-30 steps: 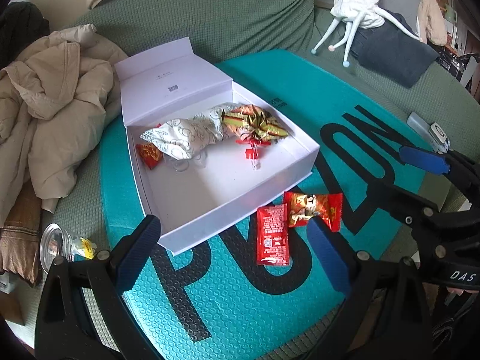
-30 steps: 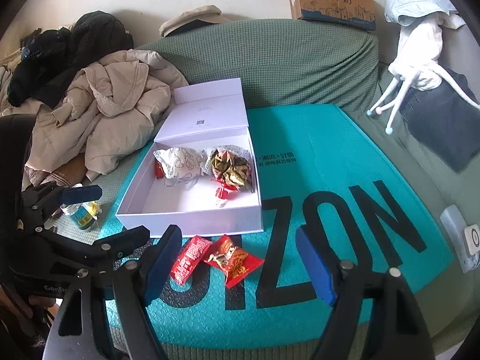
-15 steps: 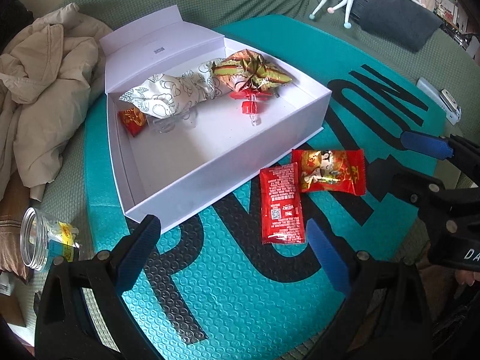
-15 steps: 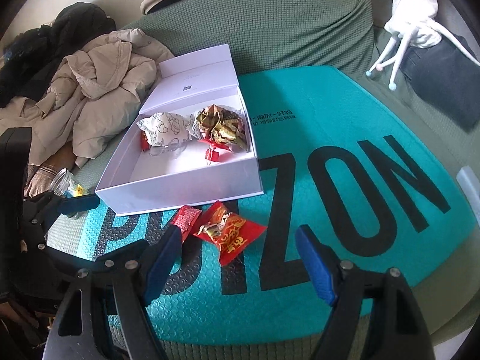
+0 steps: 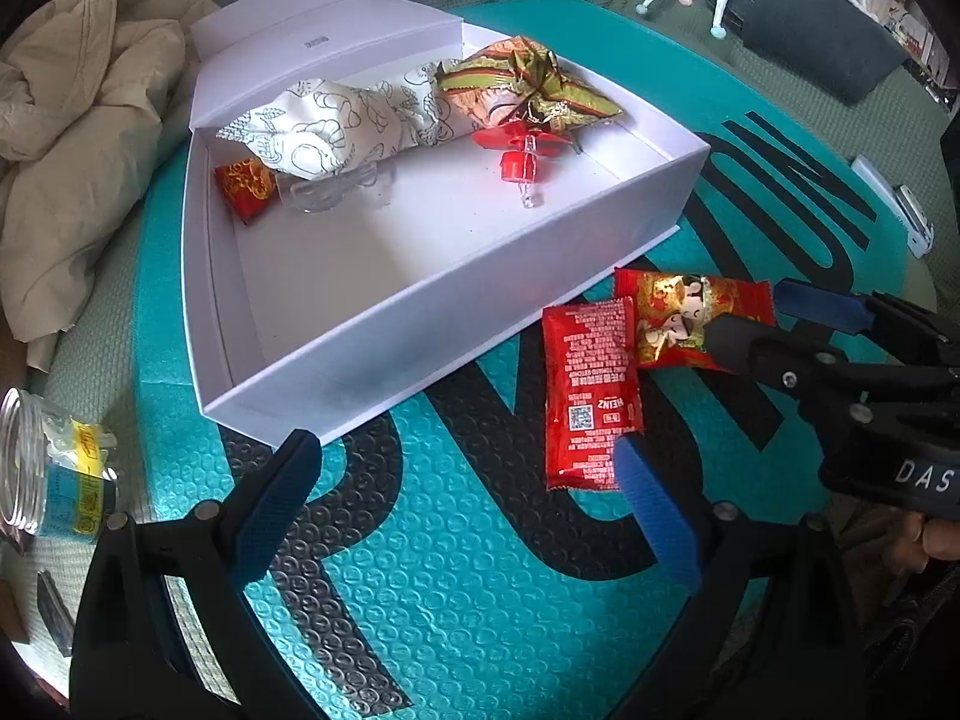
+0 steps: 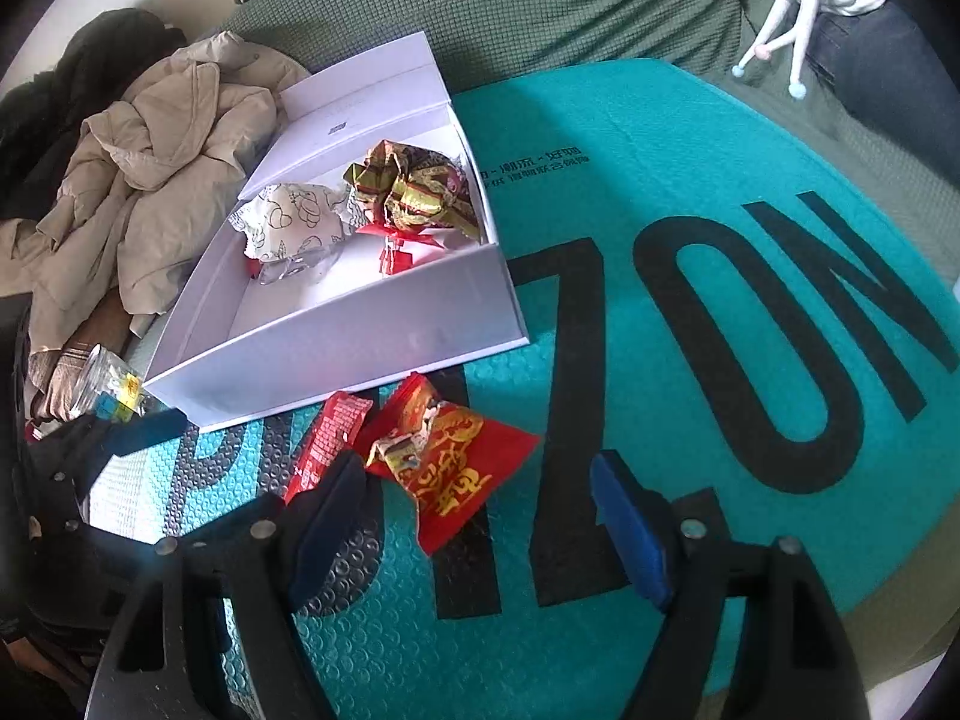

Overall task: Organize objects
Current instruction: 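Grasp the red-gold cake packet with the right tool while the left tool grasps the red sauce packet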

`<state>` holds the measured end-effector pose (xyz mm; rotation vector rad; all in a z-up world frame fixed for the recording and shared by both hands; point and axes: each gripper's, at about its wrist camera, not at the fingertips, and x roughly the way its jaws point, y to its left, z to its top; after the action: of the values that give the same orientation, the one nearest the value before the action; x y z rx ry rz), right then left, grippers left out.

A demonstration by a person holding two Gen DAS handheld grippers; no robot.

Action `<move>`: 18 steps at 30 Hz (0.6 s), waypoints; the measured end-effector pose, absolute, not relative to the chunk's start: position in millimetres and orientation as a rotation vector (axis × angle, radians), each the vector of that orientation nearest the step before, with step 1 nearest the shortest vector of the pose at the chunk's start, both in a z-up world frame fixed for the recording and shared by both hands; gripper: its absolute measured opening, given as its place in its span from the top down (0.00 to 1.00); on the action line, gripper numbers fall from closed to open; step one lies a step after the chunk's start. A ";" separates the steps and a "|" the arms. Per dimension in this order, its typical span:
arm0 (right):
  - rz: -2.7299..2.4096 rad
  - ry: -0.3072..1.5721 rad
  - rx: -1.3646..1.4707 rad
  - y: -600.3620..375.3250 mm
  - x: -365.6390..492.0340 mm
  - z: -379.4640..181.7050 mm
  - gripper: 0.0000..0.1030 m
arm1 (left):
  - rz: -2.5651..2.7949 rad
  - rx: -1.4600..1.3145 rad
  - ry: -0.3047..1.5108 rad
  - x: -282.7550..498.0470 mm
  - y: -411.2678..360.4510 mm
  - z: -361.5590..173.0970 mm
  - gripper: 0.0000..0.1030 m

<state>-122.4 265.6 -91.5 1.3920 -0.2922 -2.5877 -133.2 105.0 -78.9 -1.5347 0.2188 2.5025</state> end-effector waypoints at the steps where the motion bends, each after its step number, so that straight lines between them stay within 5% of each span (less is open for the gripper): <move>1: -2.586 -0.297 1.389 264.8 -124.6 -92.5 0.23 | 2.494 -1.537 0.206 -133.7 104.7 -80.1 0.05; 9: -2.512 -0.323 1.389 257.9 -132.9 -100.9 0.62 | 2.453 -1.541 0.190 -135.1 106.3 -87.8 0.05; 18: -2.540 -0.339 1.407 268.1 -120.4 -98.8 0.65 | 2.431 -1.491 0.212 -134.3 122.5 -90.9 0.05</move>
<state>-120.4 268.1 -98.8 1.4074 -0.3387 -2.5399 -134.3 122.5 -90.9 -1.4914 0.2117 2.4315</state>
